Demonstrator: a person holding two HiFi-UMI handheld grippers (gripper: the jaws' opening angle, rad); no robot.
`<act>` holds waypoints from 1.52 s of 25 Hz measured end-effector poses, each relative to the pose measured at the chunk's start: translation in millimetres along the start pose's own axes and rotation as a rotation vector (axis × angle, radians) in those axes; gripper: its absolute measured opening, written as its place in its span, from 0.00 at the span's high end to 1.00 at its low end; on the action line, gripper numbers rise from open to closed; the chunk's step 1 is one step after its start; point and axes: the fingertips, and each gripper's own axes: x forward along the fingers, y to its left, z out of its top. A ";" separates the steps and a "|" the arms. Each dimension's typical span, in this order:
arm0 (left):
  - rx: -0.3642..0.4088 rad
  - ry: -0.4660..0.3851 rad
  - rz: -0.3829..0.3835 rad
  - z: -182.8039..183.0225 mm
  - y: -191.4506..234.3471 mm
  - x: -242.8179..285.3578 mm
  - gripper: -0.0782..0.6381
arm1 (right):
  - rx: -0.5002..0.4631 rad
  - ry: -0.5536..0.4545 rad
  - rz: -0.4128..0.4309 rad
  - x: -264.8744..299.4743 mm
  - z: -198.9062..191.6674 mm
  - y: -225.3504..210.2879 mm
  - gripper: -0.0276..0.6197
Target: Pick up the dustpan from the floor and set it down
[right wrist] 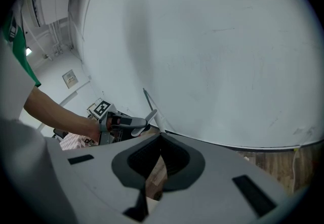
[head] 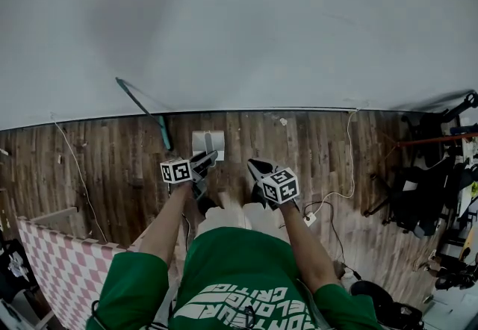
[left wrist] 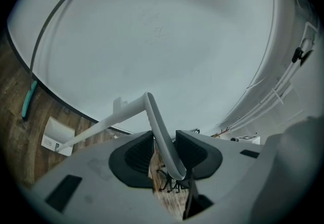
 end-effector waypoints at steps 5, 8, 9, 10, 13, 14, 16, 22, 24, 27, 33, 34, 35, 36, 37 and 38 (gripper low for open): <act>-0.002 0.017 0.008 -14.6 4.3 -1.6 0.70 | -0.015 0.019 0.001 -0.3 -4.0 0.8 0.95; -0.013 0.020 0.006 -21.1 6.2 -2.4 0.71 | -0.023 0.021 0.006 0.6 -3.6 3.6 0.95; -0.013 0.019 0.006 -21.9 5.9 -2.8 0.71 | -0.027 0.022 0.008 0.8 -3.5 5.2 0.95; -0.012 0.018 0.007 -22.1 5.6 -3.2 0.71 | -0.031 0.023 0.010 0.8 -3.5 7.0 0.95; -0.004 0.012 0.026 -21.3 6.3 -3.7 0.71 | -0.036 0.023 0.016 -0.4 -3.9 10.6 0.95; 0.004 0.014 0.038 -21.4 7.4 -3.6 0.71 | -0.037 0.023 0.018 -1.3 -4.4 11.0 0.95; 0.022 0.026 0.060 -22.7 10.0 -3.2 0.70 | -0.041 0.024 0.020 -2.9 -5.3 11.6 0.95; 0.067 0.071 0.090 -28.0 8.6 -3.1 0.66 | -0.050 0.019 0.024 -8.7 -8.8 14.4 0.95; 0.080 0.087 0.108 -31.6 9.2 -3.7 0.64 | -0.052 0.018 0.026 -11.3 -10.5 16.0 0.95; 0.104 0.115 0.145 -39.9 11.5 -8.1 0.63 | -0.061 0.015 0.030 -16.9 -11.7 19.1 0.95; 0.130 0.118 0.191 -52.3 14.0 -26.2 0.61 | -0.081 0.007 0.049 -22.8 -13.5 22.4 0.95; 0.132 0.114 0.193 -54.7 13.7 -28.8 0.61 | -0.082 0.007 0.051 -24.3 -14.6 23.1 0.95; 0.136 0.111 0.198 -56.2 12.4 -32.0 0.61 | -0.085 0.007 0.053 -25.5 -15.4 24.2 0.95; 0.141 0.106 0.205 -57.2 11.7 -35.8 0.61 | -0.089 0.007 0.057 -26.1 -15.5 25.8 0.95; 0.145 0.100 0.214 -58.1 12.4 -40.1 0.61 | -0.095 0.008 0.065 -25.9 -15.1 28.0 0.95; 0.148 0.093 0.223 -59.3 13.3 -44.5 0.61 | -0.102 0.008 0.074 -25.2 -14.4 30.5 0.95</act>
